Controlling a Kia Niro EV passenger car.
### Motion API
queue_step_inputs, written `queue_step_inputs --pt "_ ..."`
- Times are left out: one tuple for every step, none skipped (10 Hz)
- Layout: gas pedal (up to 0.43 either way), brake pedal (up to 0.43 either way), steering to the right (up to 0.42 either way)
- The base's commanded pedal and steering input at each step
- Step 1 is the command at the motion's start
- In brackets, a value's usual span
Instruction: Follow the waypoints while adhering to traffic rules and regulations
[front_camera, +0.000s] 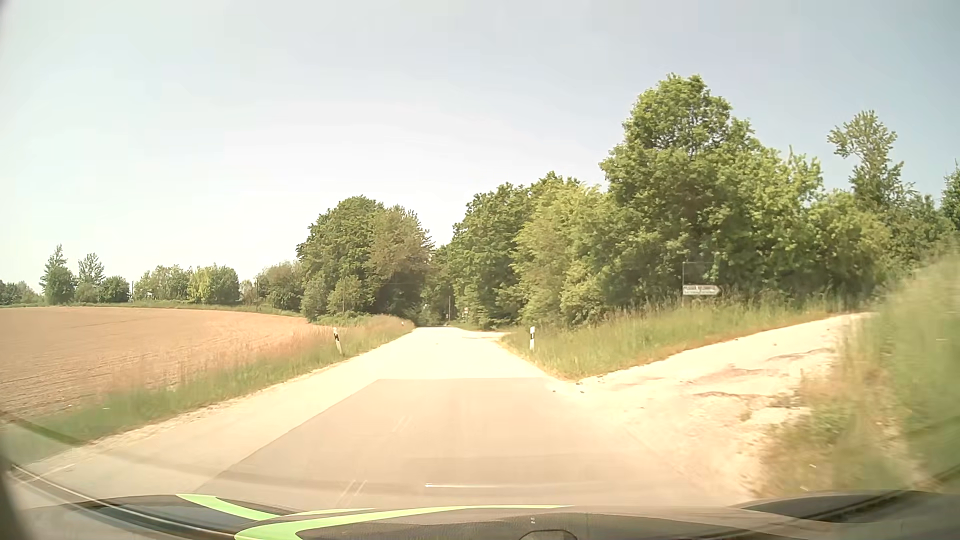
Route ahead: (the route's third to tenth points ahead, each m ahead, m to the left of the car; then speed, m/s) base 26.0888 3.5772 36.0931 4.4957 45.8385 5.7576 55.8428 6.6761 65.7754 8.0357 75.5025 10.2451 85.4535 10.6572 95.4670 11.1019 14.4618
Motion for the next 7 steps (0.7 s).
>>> queue_step_inputs --pt "0.177 0.0 -0.022" --pt "0.189 0.0 -0.022" --pt "0.189 0.0 -0.021" --pt "0.189 0.0 -0.021" --pt "0.189 0.0 -0.019" --pt "0.189 0.0 -0.016" --pt "0.189 0.0 -0.015"
